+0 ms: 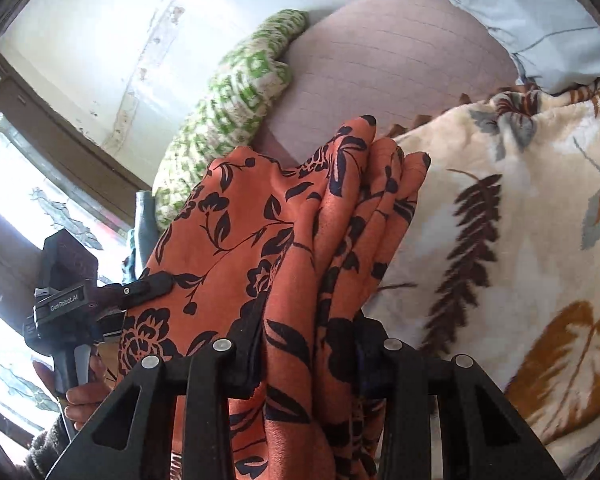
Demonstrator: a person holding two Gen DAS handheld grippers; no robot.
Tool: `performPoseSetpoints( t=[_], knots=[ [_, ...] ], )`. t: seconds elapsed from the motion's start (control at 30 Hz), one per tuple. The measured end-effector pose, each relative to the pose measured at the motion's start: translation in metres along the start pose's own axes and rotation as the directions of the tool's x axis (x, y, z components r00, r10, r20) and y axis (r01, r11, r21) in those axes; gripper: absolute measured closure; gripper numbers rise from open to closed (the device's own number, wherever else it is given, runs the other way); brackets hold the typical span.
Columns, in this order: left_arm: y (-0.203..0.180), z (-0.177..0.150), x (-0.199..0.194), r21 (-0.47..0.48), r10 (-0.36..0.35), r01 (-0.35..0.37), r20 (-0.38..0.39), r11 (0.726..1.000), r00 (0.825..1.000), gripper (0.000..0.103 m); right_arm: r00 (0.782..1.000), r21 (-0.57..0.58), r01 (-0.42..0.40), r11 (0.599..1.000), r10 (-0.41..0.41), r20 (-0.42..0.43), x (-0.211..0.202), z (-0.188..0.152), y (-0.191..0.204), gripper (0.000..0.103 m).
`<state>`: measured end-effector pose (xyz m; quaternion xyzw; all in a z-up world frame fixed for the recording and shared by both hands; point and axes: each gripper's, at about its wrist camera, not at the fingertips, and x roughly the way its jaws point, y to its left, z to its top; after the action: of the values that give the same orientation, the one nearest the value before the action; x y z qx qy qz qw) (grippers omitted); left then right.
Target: Fold small clothes
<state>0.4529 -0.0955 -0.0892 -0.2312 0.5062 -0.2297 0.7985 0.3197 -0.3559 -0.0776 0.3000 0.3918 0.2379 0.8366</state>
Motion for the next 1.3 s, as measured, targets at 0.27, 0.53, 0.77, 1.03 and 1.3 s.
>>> performPoseSetpoints(
  t=[0.27, 0.53, 0.77, 1.03, 1.3],
  knots=[
    [0.046, -0.065, -0.075, 0.003, 0.079, -0.080, 0.050, 0.997, 0.996, 0.057, 0.999, -0.037, 0.016, 0.999, -0.017, -0.046, 0.018, -0.053, 0.053, 0.068],
    [0.086, -0.101, -0.040, -0.063, 0.152, -0.155, -0.057, 0.986, 0.987, 0.057, 0.980, -0.046, 0.134, 0.990, -0.139, -0.143, 0.054, -0.097, 0.039, 0.068],
    [0.099, -0.104, -0.017, -0.047, 0.184, -0.187, -0.075, 0.981, 0.980, 0.045, 0.979, -0.049, 0.136, 0.989, -0.142, -0.149, 0.055, -0.108, 0.015, 0.050],
    [0.118, -0.108, 0.008, -0.026, 0.183, -0.185, -0.058, 0.982, 0.981, 0.031, 0.987, -0.038, 0.086, 0.996, -0.090, -0.133, 0.049, -0.115, -0.011, 0.034],
    [0.101, -0.114, -0.022, -0.049, 0.237, -0.240, -0.052, 0.970, 0.970, 0.035, 0.969, -0.047, 0.200, 0.979, -0.205, -0.140, 0.018, -0.108, 0.014, 0.031]
  ],
)
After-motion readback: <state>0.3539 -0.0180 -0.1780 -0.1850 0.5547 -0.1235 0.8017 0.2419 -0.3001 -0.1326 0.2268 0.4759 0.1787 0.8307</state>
